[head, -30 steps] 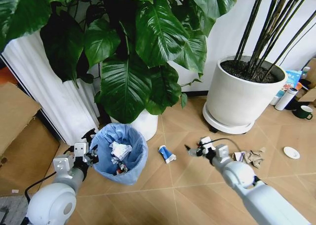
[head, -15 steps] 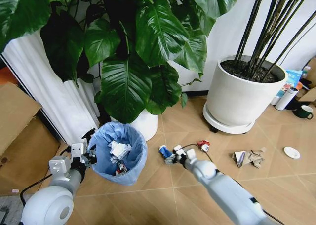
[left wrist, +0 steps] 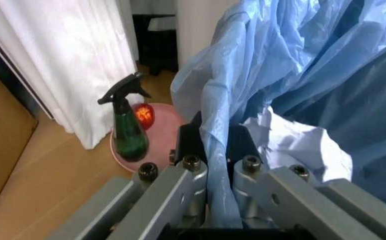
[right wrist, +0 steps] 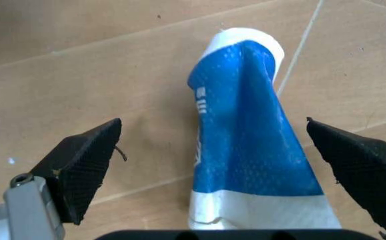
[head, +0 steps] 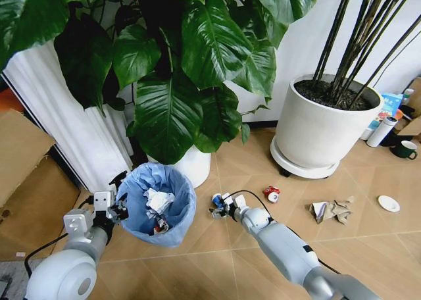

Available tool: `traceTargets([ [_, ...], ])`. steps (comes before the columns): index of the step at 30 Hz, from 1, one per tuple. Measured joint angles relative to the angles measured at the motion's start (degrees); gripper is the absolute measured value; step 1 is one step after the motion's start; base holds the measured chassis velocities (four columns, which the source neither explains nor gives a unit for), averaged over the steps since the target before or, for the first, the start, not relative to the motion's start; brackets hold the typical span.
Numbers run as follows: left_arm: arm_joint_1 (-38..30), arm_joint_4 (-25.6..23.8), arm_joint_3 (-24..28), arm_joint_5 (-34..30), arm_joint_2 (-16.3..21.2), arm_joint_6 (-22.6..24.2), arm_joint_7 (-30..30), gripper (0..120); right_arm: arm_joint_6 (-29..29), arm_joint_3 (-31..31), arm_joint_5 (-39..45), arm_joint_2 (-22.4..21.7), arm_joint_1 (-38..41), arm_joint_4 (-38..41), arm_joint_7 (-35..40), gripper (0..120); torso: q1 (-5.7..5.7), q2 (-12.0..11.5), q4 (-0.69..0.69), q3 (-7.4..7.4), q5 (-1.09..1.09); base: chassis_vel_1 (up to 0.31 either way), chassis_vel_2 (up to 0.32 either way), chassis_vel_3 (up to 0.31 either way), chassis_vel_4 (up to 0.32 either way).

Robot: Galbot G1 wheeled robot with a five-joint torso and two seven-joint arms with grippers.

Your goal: Pick up the trash bin and place the garbage on the floor into it.

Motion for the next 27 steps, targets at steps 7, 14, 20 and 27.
traceTargets([
  [7,-0.16,-0.07,-0.10,-0.14,0.09,-0.04,-0.04,0,0.20,0.96,-1.79,0.50,0.29,-1.79,-1.06,81,0.00,0.00,0.00,0.00,0.00,0.000,0.000,0.000,0.000],
  [14,-1.03,0.08,-0.12,-0.96,0.65,-0.04,-0.17,0,0.51,1.92,-3.17,0.94,0.53,-3.46,-1.56,55,0.00,0.00,0.00,0.00,0.00,0.000,0.000,0.000,0.000],
  [20,-1.38,0.34,-0.08,-1.19,0.80,-0.04,-0.19,0,1.19,2.69,-4.06,1.39,0.59,-4.55,-1.56,33,0.00,0.01,0.00,-0.01,0.00,0.000,0.000,0.000,0.000],
  [27,-1.71,0.52,0.00,-1.56,0.90,-0.02,-0.25,0,1.40,3.34,-4.19,1.40,-0.08,-3.88,-0.99,10,0.00,0.01,0.01,-0.01,0.00,0.000,0.000,0.000,0.000],
])
